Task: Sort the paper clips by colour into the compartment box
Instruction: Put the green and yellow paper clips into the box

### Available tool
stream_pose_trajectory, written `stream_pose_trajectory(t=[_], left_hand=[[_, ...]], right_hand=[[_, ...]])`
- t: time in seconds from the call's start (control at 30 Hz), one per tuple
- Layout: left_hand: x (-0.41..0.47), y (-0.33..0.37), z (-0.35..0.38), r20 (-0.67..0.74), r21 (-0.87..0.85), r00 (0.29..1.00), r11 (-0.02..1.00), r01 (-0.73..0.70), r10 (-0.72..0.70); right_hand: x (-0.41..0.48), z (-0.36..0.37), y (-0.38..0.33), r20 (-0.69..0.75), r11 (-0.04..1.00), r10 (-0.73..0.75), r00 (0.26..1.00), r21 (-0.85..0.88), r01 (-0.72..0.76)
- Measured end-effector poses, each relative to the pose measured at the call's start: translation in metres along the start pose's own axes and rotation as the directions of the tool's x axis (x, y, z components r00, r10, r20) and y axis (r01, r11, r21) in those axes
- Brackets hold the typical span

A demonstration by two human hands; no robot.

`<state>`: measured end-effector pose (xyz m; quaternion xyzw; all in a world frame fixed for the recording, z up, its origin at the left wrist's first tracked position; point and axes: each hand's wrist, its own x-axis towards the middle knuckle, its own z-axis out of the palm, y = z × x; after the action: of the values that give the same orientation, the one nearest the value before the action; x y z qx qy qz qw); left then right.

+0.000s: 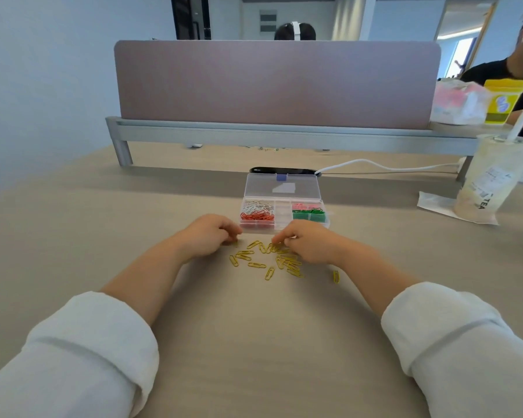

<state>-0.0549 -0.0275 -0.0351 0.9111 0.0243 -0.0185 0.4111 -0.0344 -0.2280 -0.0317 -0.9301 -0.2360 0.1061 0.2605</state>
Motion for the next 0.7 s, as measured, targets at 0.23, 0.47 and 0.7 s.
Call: stream_pose_trajectory(t=[0.23,0.47,0.7], left_hand=[[-0.002,0.002,-0.001,-0.077,-0.006,0.996,0.999,-0.037,0.036],[-0.008,0.011,0.006,0.148,-0.206,0.987,0.978,-0.036,0.067],[-0.013,0.011,-0.012,0.125,0.435,0.992,0.900,-0.026,-0.032]], right_hand=[[0.000,-0.007,0.008,-0.053,0.998,0.040,0.998,-0.037,-0.042],[-0.005,-0.006,-0.005,-0.003,0.999,-0.039,0.999,0.013,0.039],[-0.014,-0.034,0.013,0.023,0.814,0.430,0.902,-0.442,-0.377]])
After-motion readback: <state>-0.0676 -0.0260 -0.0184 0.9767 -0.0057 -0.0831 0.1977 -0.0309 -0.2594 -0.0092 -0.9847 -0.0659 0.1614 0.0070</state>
